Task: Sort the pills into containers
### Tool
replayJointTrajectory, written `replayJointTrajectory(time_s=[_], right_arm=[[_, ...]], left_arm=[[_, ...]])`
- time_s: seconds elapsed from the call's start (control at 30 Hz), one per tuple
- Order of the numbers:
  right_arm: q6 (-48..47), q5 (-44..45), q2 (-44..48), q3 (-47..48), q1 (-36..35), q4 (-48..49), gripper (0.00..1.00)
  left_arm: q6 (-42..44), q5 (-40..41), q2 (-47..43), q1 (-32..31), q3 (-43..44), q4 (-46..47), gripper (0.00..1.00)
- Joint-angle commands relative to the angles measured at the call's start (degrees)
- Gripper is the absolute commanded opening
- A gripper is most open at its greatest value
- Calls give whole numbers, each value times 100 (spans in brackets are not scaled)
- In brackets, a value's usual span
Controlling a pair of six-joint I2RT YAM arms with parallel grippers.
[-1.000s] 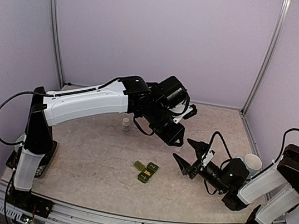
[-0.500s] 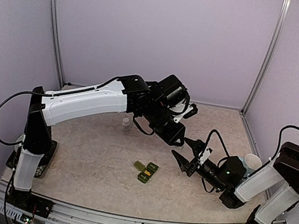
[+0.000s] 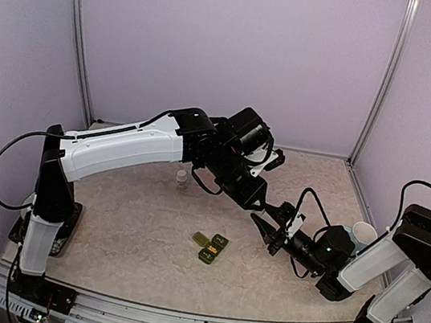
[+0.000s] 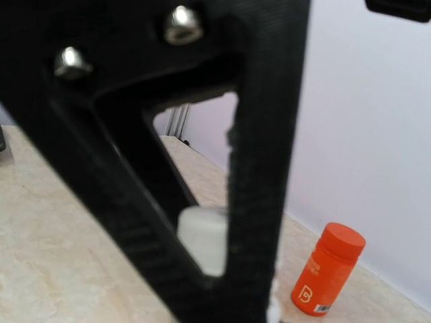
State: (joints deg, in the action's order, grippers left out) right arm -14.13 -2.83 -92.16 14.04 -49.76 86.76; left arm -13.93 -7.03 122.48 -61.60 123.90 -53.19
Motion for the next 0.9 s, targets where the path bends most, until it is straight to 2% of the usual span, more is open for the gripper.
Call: replayJointTrajectory(time_s=[0.0, 0.07, 0.13, 0.23, 0.5, 0.6, 0.77, 0.87], right_arm=[[-20, -166, 31, -16, -32, 179, 33], [-1, -189, 31, -20, -30, 176, 28], [42, -207, 29, -15, -34, 179, 25], [97, -225, 23, -7, -34, 182, 24], [194, -155, 33, -31, -29, 250, 22], [222, -133, 53, -42, -30, 280, 21], [252, -63, 66, -42, -32, 259, 21], [264, -29, 88, -50, -33, 241, 20]], left_arm=[[-53, 58, -83, -10, 152, 61, 23], [-51, 90, -84, -10, 152, 53, 24], [-49, 123, -85, -5, 144, 44, 31], [-39, 175, -91, -9, 135, 36, 35], [-39, 238, -135, 8, 101, 30, 51], [-48, 252, -160, 17, 100, 36, 53], [-56, 209, -282, 21, 104, 115, 73], [-83, 160, -405, 14, 113, 206, 80]])
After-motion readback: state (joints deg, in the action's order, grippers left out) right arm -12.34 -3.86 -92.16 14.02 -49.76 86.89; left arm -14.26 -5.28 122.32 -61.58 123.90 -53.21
